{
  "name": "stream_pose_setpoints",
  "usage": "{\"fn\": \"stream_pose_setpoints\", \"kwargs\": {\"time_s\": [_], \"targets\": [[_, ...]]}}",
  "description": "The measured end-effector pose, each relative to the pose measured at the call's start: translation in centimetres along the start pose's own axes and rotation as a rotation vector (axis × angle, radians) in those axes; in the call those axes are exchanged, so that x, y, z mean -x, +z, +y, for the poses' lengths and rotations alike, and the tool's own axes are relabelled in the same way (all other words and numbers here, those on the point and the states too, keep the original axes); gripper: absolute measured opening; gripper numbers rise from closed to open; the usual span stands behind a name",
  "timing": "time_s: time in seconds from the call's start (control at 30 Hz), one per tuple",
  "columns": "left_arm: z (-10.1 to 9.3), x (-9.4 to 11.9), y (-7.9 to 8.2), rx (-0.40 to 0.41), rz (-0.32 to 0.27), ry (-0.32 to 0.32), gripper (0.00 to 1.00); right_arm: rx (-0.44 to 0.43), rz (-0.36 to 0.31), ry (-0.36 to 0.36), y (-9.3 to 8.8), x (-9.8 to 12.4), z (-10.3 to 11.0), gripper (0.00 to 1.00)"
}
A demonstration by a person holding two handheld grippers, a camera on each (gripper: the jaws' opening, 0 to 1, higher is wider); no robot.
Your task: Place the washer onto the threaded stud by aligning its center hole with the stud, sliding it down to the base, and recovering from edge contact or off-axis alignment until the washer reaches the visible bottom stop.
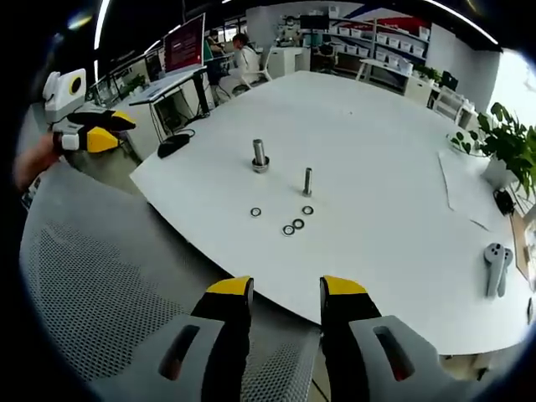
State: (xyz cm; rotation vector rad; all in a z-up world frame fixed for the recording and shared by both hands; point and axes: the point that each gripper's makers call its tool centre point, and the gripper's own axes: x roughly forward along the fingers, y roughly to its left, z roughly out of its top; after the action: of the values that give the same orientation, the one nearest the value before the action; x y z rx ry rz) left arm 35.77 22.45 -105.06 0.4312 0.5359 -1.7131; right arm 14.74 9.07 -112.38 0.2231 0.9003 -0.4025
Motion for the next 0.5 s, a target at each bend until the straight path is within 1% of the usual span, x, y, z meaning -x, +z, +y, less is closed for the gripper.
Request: {"fn": "stream_pose_setpoints", "kwargs": {"time_s": [0.1,0.13,0.17,0.2,0.3,0.4,0.5], "targets": [[0.3,0.3,-0.2,0.013,-0.025,0.008,0.3,0.003,0.005,-0.002,-0.1,-0.1,-0.1,0.34],[0.4,0.3,-0.5,0.015,-0.026,0.008,0.3,0.003,0.006,0.0,-0.1,-0.1,-0.1,0.34],[0.3,0.1,-0.8,0.017,-0.019,0.003,0.3,0.001,0.007,0.002,-0.2,-0.2,-0.1,0.34],[0.1,-0.2,-1.2,0.025,0.004,-0.006,0.3,0.001,0.005,0.003,-0.2,-0.2,-0.1,0.34],[-0.4,-0.4,-0.8,0.003,-0.007,-0.008,0.29,0.009,0.013,0.002,-0.3,-0.2,-0.1,0.34],[-0.6,-0.6,-1.0,-0.008,0.008,-0.017,0.29,0.008,0.015,0.005,-0.3,-0.2,-0.2,0.34],[-0.2,-0.6,-1.3,-0.006,0.004,-0.012,0.29,0.009,0.012,0.01,-0.4,-0.1,0.2,0.34]]}}
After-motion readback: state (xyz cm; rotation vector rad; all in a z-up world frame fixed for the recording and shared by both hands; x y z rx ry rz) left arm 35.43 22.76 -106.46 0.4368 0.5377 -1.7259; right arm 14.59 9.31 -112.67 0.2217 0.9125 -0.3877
